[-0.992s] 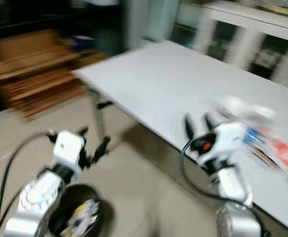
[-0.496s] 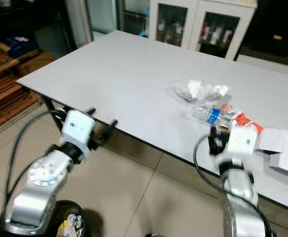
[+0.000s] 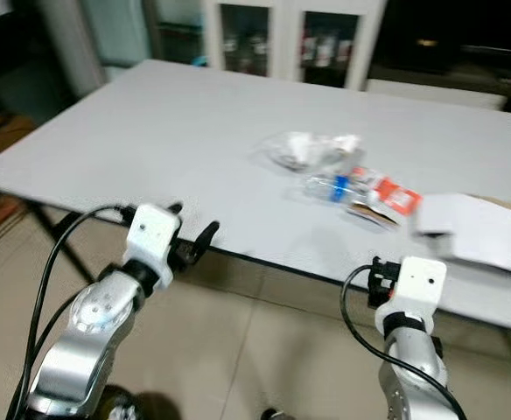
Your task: Picking trash to rubbish bin
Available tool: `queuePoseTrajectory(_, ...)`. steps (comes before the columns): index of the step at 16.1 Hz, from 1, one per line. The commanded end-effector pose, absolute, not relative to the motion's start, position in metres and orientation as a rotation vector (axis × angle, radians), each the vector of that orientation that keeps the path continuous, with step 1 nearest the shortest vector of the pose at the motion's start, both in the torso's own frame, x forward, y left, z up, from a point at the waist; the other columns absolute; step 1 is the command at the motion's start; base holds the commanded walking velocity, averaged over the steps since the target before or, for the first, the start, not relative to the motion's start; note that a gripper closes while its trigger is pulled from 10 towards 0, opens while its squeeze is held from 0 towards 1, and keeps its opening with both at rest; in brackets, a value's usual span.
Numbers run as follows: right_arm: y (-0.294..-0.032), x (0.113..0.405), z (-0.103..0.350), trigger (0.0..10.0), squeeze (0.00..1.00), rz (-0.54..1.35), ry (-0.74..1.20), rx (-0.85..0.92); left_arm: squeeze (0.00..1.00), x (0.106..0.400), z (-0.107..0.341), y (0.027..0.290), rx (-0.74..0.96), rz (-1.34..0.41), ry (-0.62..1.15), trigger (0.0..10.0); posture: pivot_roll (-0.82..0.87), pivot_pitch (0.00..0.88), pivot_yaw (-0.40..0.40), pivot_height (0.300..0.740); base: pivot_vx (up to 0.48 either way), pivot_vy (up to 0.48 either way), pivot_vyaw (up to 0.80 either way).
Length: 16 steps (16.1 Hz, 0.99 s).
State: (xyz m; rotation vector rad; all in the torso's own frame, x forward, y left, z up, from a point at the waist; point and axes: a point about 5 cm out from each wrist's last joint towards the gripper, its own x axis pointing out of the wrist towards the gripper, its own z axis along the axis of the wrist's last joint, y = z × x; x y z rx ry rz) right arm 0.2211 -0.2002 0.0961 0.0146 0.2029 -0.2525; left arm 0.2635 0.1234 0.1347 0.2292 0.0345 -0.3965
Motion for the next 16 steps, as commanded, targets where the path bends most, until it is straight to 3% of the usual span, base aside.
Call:
queuePoseTrajectory(1, -0.198, 0.224, 0.105, 10.0, 0.00, -0.245, 0.167, -0.012, 0.00, 0.265, 0.135, 0.128, 0.214, -0.370, 0.046, 10.0, -0.08, 0.000, 0.023, 0.740, 0.000, 0.000, -0.80)
queuePoseTrajectory(9, -0.185, 0.233, 0.098, 10.0, 0.00, -0.074, 0.206, -0.004, 0.00, 0.269, 0.140, 0.142, 0.211, -0.252, -0.011, 10.0, -0.06, 0.000, -0.015, 0.740, 0.000, 0.000, -0.79)
queuePoseTrajectory(16, -0.159, 0.237, 0.098, 10.0, 0.00, 0.106, 0.188, 0.056, 0.00, 0.272, 0.157, 0.160, 0.248, -0.212, -0.065, 10.0, -0.03, 0.000, -0.028, 0.740, 0.376, 0.000, 0.00)
